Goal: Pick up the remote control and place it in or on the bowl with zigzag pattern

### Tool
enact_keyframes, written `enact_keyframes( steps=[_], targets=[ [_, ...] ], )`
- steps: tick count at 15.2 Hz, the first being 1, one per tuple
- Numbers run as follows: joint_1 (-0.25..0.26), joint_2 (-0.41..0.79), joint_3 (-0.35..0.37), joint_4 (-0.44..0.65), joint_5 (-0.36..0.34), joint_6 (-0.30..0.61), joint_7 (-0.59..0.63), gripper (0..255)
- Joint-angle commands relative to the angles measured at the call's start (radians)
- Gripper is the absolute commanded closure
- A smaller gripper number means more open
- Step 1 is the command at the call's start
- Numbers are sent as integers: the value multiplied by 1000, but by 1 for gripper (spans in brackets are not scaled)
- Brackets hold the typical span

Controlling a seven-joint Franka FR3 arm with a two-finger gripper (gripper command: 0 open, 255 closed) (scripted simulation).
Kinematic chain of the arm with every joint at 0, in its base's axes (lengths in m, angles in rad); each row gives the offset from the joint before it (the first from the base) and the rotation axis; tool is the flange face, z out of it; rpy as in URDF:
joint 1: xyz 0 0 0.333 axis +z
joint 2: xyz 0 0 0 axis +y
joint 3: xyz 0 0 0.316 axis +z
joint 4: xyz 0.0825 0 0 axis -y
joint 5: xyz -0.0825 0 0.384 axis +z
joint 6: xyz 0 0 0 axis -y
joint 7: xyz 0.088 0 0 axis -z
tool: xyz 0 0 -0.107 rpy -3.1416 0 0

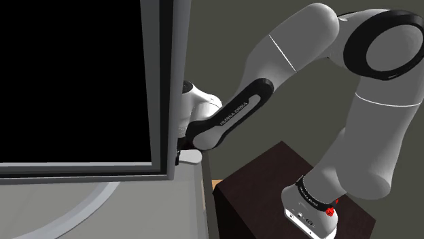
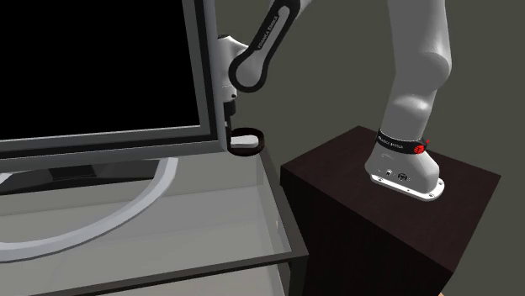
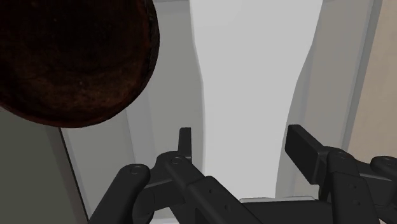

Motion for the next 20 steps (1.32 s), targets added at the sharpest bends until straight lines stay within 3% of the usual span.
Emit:
enact_keyframes(
  steps=[1, 5, 17, 20],
  targets=[
    [-7, -25, 11, -2, 16, -22, -11, 255],
    [-18, -67, 26, -3, 43, -60, -30, 255],
    [-233, -83, -47, -1, 87, -60, -350, 255],
    [-238, -58, -57, 2, 77, -39, -356, 255]
  ],
)
